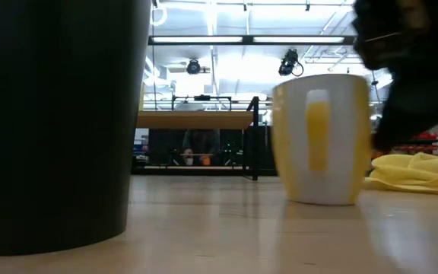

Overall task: Stack small to large cups/mugs on shelf
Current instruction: Put the orange mug on the shelf

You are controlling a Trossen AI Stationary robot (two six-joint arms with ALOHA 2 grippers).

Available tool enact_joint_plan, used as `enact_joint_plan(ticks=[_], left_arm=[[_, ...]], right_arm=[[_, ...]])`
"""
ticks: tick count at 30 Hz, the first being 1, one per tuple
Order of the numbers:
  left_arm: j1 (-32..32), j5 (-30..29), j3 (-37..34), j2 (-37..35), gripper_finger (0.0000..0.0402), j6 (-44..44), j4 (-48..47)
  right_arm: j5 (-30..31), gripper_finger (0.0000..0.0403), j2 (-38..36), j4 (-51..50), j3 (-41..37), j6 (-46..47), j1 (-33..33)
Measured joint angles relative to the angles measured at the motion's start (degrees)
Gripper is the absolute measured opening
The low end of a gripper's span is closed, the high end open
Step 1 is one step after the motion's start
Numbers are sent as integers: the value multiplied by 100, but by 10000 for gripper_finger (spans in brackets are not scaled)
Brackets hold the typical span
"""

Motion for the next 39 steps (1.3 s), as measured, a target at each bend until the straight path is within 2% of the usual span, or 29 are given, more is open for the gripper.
enact_joint_plan(ticks=[14, 20, 32, 39], left_arm=[[0, -14, 0, 0, 72, 13, -95], [0, -56, 0, 0, 68, 99, -93], [0, -105, -54, 36, 71, 17, -88], [-168, -36, -932, 56, 68, -254, -39]], right_arm=[[-595, 5, 0, 1007, -2, -1616, -1014], [-1106, 5, -2, 1535, -1, -2308, -1309], [-1440, 5, -4, 1543, -2, -2683, -1669], [-1927, 5, -4, 1264, -2, -2463, -1326]])
